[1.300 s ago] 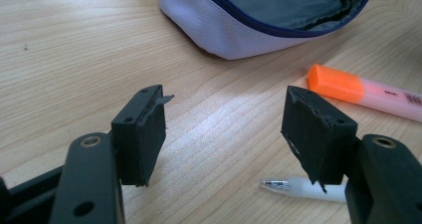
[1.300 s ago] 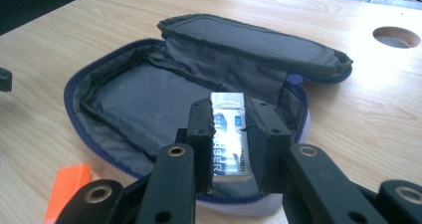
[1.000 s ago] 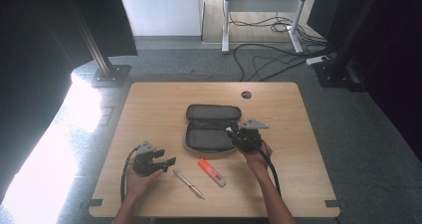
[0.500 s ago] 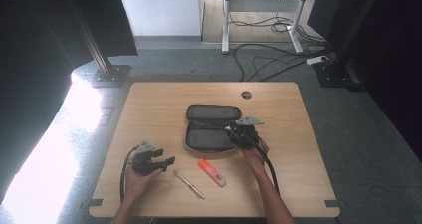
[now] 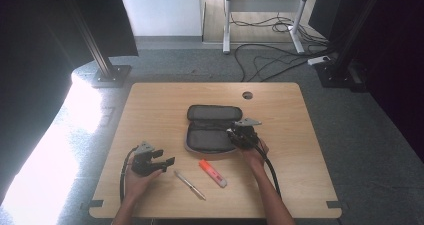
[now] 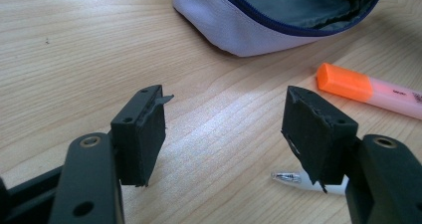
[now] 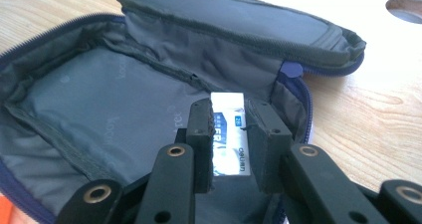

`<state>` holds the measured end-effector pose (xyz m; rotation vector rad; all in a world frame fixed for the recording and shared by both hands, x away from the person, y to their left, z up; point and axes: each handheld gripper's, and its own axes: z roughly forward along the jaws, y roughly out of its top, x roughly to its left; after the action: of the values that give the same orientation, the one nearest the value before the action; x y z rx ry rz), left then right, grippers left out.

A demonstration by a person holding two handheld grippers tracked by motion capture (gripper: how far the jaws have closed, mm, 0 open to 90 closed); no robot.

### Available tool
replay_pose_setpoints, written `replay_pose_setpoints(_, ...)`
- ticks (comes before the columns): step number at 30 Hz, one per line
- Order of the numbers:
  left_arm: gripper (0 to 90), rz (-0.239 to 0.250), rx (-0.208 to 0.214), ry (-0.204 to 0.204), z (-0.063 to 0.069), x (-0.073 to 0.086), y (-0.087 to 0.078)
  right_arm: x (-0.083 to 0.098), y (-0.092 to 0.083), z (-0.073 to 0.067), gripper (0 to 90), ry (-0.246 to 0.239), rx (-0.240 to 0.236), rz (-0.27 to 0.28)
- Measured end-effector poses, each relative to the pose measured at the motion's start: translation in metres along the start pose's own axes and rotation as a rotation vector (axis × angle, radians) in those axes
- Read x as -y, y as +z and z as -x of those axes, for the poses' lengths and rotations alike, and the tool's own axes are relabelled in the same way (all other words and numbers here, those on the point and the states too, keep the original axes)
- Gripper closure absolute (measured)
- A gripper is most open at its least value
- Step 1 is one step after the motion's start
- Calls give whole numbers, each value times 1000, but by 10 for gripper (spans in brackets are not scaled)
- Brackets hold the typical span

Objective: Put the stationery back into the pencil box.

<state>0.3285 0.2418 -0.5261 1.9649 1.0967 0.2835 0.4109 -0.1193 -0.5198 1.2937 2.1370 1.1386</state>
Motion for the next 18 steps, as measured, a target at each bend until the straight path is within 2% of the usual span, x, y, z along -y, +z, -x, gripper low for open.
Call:
replay_pose_setpoints(13,341,4,-8,-6,-2,1,0,5,9,-3,717,-44,26,-45)
replay_pose_setpoints(18,341,6,-10,-5,-2,1,0,4,8,-4,629,-69,43,-42)
